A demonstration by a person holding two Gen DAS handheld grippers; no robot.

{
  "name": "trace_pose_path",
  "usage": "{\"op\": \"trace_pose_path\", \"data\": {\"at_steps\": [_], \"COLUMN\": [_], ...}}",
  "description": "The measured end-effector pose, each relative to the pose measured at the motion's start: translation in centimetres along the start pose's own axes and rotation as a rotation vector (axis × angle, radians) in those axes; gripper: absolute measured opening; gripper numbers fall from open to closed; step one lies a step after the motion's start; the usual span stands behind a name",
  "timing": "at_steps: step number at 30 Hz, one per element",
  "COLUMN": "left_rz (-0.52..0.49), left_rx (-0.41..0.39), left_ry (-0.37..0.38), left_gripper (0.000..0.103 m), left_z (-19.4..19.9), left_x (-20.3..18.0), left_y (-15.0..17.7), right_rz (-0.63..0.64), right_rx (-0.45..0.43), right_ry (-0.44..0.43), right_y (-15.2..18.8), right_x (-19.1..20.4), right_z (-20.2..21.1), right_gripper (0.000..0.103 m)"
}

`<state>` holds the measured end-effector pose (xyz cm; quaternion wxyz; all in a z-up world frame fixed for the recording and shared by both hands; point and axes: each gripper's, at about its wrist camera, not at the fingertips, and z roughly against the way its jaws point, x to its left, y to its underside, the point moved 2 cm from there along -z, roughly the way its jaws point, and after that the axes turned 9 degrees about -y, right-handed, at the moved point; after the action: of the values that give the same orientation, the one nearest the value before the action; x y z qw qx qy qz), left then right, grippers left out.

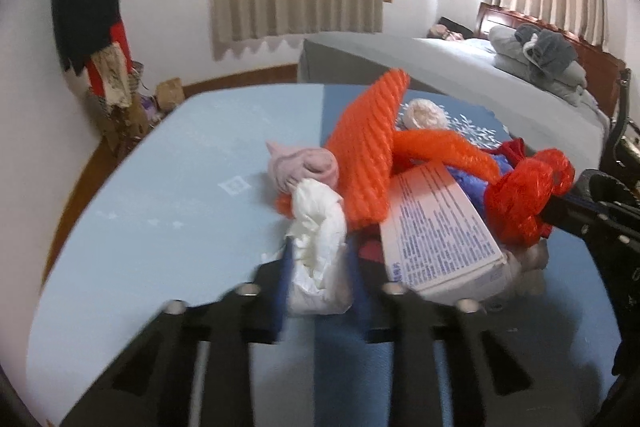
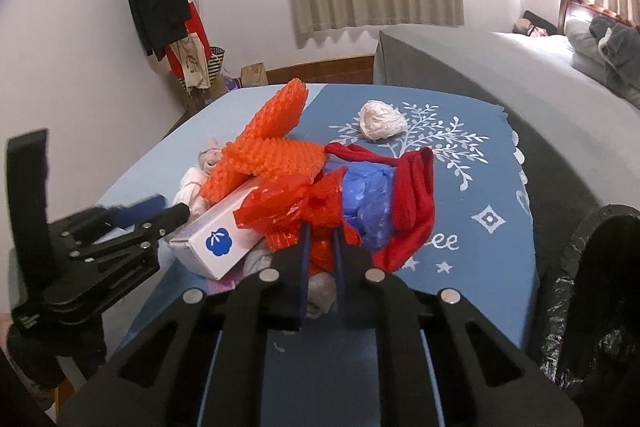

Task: Collect trash
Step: 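Grasp the white tissue with the left tool while the right tool grasps the red plastic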

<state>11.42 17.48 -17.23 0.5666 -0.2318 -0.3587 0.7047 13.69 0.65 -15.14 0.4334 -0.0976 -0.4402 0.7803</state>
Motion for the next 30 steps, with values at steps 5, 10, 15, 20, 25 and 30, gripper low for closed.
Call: {"op": "trace_pose_path", "data": {"at_steps": [5,10,15,20,25,30], "left_rz": [0.016,0.039,0.046,0.033,0.004,-0.034], "left_rx": [-0.016,-0.058,-0.085,-0.101,-0.125,-0.146], "left_ry": [-0.004,-0.020,-0.020,0.017,0.077,0.153], "left_gripper": [0.010,0.010,0.010,0.010,0.010,0.010], "left_z": [0.5,2.3,4.0,5.4,7.1,8.5], "left_x": [0.6,1.3,1.3,-0.2,-2.5,-5.6], "left_y": [-0.1,-1.0,-1.9,-2.6,-3.3,-4.0], "right_rz": [-0.005,-0.003,-0.007,-0.013,-0.017,-0.027], "right_rx": [-0.010,-0.030,-0.041,-0.060,-0.087,-0.116], "right_ry": [-0.011,-0.021,-0.024,-0.022,-0.014,0.027], "right_y": [-0.1,-0.5,-0.7,-1.0,-1.3,-1.2], "right_x": [-0.1,0.1,-0.1,-0.3,-0.8,-2.3], "right_z": [0.5,1.3,1.7,2.7,4.6,7.6], "right_gripper": [0.006,0.005,0.005,0.004,0.004,0.004]}}
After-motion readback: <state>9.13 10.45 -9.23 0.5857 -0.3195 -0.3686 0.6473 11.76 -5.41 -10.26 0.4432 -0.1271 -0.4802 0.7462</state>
